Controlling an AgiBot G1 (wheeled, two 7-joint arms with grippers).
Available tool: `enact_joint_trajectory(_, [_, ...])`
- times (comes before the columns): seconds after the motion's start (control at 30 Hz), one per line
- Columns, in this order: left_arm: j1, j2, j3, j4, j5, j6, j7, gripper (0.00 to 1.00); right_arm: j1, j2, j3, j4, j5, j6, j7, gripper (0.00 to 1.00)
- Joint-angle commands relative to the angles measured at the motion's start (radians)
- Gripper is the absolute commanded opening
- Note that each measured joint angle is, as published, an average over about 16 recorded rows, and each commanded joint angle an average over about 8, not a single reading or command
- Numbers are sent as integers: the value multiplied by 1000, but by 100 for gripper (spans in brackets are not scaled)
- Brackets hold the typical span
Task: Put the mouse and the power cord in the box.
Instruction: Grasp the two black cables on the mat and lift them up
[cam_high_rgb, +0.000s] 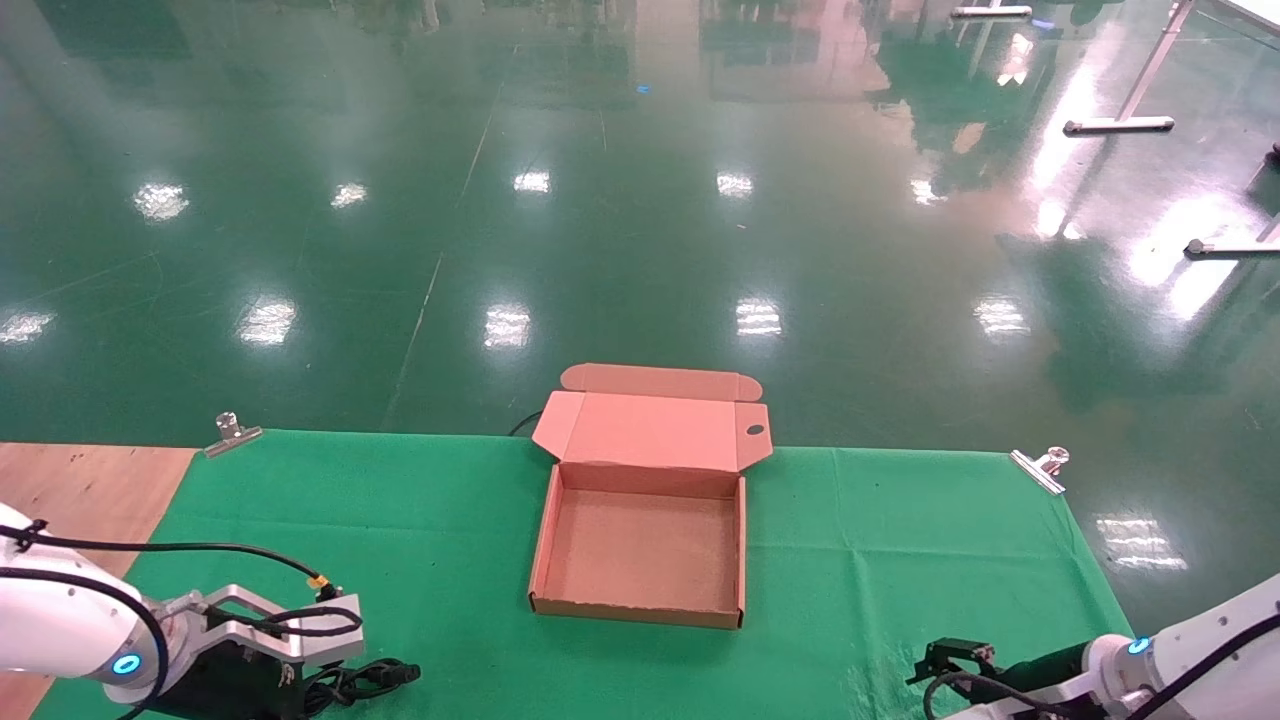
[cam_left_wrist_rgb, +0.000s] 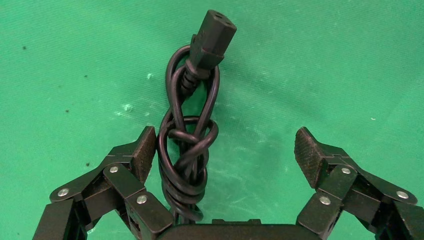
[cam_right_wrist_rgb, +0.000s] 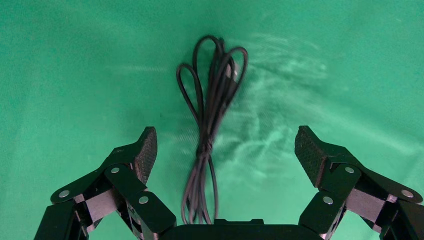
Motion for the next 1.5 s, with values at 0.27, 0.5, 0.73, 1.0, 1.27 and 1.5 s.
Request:
enact_joint_trajectory(0.27, [-31, 12, -4, 89, -6, -11, 80, 31, 50, -47, 3, -180, 11, 22, -92, 27])
enact_joint_trajectory(0.5, [-51, 26, -3, 137, -3, -16, 114, 0, 94, -59, 8, -272, 17, 24, -151, 0])
enact_joint_trajectory(0.73, [-61, 30, 1, 177, 3, -18, 133, 0, 121, -69, 11, -332, 25, 12, -201, 0])
enact_joint_trajectory(1.0, [-61, 30, 0, 210, 2, -26, 150, 0, 137, -76, 11, -382, 28, 1, -239, 0])
enact_joint_trajectory(1.27, [-62, 29, -3, 231, -3, -33, 162, 0, 144, -85, 8, -421, 25, -3, -265, 0])
enact_joint_trajectory(1.5, [-66, 33, -3, 240, -2, -31, 172, 0, 152, -93, 7, -447, 24, -3, -282, 0])
